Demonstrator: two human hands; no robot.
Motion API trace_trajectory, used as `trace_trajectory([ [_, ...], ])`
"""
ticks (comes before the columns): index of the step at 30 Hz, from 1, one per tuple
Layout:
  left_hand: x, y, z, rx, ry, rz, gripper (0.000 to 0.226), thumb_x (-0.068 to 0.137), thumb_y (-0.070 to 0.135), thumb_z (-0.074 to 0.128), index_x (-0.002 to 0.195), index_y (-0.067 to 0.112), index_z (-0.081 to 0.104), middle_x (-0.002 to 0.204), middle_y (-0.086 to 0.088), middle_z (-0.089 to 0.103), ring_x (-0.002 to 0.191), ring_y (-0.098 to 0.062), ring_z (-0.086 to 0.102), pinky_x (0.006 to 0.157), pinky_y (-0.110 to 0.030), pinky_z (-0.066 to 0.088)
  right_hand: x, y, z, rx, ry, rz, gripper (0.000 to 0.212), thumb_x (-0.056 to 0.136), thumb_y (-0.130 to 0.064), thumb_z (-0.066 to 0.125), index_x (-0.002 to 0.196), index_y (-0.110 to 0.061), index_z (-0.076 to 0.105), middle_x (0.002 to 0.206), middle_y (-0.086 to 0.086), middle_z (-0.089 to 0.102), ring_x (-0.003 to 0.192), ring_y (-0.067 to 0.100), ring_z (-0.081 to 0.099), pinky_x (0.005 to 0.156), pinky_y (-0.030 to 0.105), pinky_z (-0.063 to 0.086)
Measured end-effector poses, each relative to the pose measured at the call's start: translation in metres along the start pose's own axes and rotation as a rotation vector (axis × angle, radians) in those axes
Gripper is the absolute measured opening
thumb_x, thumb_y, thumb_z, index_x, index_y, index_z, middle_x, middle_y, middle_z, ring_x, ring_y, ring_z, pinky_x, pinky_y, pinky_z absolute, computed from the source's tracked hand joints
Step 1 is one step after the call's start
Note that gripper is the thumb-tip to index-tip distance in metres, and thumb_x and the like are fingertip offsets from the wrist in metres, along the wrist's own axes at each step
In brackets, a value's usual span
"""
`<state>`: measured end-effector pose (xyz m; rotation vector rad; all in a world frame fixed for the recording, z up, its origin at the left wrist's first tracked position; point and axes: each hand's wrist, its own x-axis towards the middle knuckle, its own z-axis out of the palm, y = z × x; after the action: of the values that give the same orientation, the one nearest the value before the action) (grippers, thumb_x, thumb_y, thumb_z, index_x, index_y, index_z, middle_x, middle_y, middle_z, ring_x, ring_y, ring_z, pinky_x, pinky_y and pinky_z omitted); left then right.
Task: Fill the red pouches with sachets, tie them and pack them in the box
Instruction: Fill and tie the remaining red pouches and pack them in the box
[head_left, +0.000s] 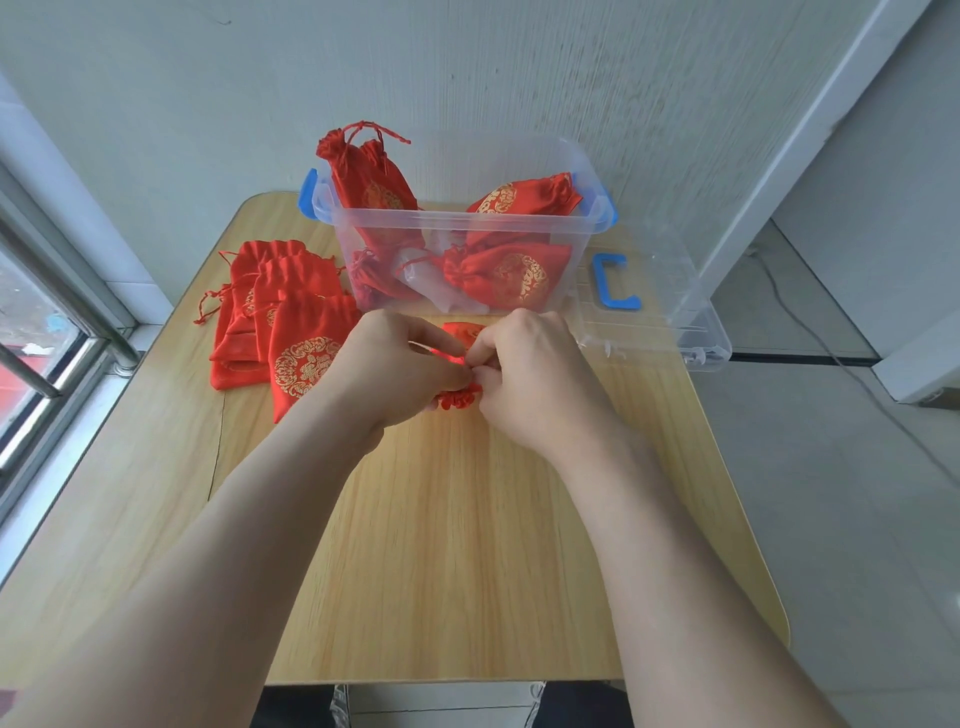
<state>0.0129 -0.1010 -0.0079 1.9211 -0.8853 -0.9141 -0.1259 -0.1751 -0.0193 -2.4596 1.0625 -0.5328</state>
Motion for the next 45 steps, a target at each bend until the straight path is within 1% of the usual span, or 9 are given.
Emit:
trace_trajectory([
  [4, 0.001, -0.003, 0.001, 0.125, 0.111, 0.177, 0.014, 0.079, 0.016, 0.089, 0.083, 0.027, 0.081, 0.074, 0.01, 0.079, 0.064, -0.003, 0.07, 0.052, -0.018, 0.048, -0.001, -0.005, -0.005, 0.095, 0.012, 0.127, 0.021, 0.085, -0.004, 0.069, 0.076, -0.019, 0.082, 0.071, 0.003, 0.072, 0.07, 0.024, 0.071, 0.064, 0.042, 0.063],
  [7, 0.0, -0.003, 0.002, 0.309, 0.176, 0.386, 0.014, 0.08, 0.016, 0.087, 0.081, 0.028, 0.081, 0.073, 0.014, 0.077, 0.072, 0.005, 0.072, 0.064, -0.007, 0.051, 0.0, -0.006, -0.009, 0.174, 0.004, 0.239, 0.019, 0.084, -0.007, 0.071, 0.077, -0.021, 0.082, 0.074, 0.001, 0.075, 0.074, 0.019, 0.073, 0.066, 0.037, 0.064],
  [11, 0.002, -0.007, 0.004, 0.386, 0.193, 0.544, 0.015, 0.083, 0.013, 0.085, 0.088, 0.026, 0.08, 0.08, 0.013, 0.078, 0.076, 0.0, 0.073, 0.079, -0.031, 0.062, -0.001, -0.005, -0.016, 0.305, -0.056, 0.403, 0.014, 0.085, -0.014, 0.073, 0.082, -0.024, 0.084, 0.084, -0.003, 0.077, 0.08, 0.011, 0.071, 0.059, 0.021, 0.053],
  [14, 0.003, -0.007, 0.004, 0.398, 0.206, 0.6, 0.015, 0.085, 0.011, 0.084, 0.093, 0.024, 0.08, 0.084, 0.011, 0.079, 0.08, -0.005, 0.075, 0.079, -0.036, 0.063, 0.0, -0.005, -0.02, 0.465, -0.089, 0.509, 0.012, 0.082, -0.013, 0.072, 0.081, -0.014, 0.083, 0.081, 0.006, 0.078, 0.083, 0.023, 0.073, 0.072, 0.036, 0.06],
  [20, 0.004, -0.005, 0.003, 0.409, 0.123, 0.567, 0.025, 0.083, -0.002, 0.079, 0.092, 0.021, 0.076, 0.086, 0.014, 0.075, 0.079, 0.005, 0.069, 0.075, -0.005, 0.052, 0.003, 0.0, -0.022, 0.741, -0.195, 0.671, 0.021, 0.083, -0.003, 0.072, 0.102, 0.004, 0.078, 0.07, 0.005, 0.065, 0.062, 0.017, 0.06, 0.06, 0.032, 0.05],
  [25, 0.0, -0.003, -0.001, 0.3, 0.121, 0.52, 0.023, 0.083, 0.008, 0.082, 0.09, 0.022, 0.065, 0.082, 0.011, 0.077, 0.076, -0.001, 0.074, 0.077, -0.025, 0.061, 0.004, 0.002, -0.023, 0.97, -0.277, 0.744, 0.011, 0.089, -0.001, 0.07, 0.097, -0.006, 0.074, 0.068, 0.006, 0.06, 0.055, 0.015, 0.055, 0.054, 0.027, 0.046],
  [29, -0.001, -0.002, -0.005, 0.256, 0.173, 0.49, 0.019, 0.081, 0.017, 0.091, 0.08, 0.021, 0.072, 0.073, 0.011, 0.076, 0.07, 0.004, 0.072, 0.071, -0.013, 0.056, 0.003, 0.004, -0.026, 1.122, -0.311, 0.781, 0.007, 0.091, -0.002, 0.069, 0.096, -0.006, 0.071, 0.07, 0.004, 0.06, 0.056, 0.012, 0.056, 0.054, 0.025, 0.046],
  [34, -0.003, 0.0, -0.004, 0.241, 0.102, 0.527, 0.013, 0.086, 0.007, 0.084, 0.085, 0.019, 0.08, 0.076, 0.011, 0.079, 0.074, 0.005, 0.075, 0.076, -0.016, 0.06, 0.003, 0.005, -0.028, 1.246, -0.308, 0.824, 0.006, 0.092, -0.002, 0.069, 0.091, -0.007, 0.071, 0.068, 0.002, 0.06, 0.056, 0.011, 0.056, 0.055, 0.024, 0.046],
  [45, -0.002, -0.002, -0.002, 0.331, 0.122, 0.64, 0.007, 0.09, 0.012, 0.08, 0.086, 0.017, 0.082, 0.077, 0.015, 0.077, 0.075, 0.006, 0.073, 0.074, -0.008, 0.054, 0.004, 0.004, -0.028, 1.188, -0.246, 0.791, 0.005, 0.092, -0.002, 0.071, 0.09, -0.005, 0.073, 0.067, 0.002, 0.063, 0.057, 0.01, 0.058, 0.055, 0.022, 0.048],
])
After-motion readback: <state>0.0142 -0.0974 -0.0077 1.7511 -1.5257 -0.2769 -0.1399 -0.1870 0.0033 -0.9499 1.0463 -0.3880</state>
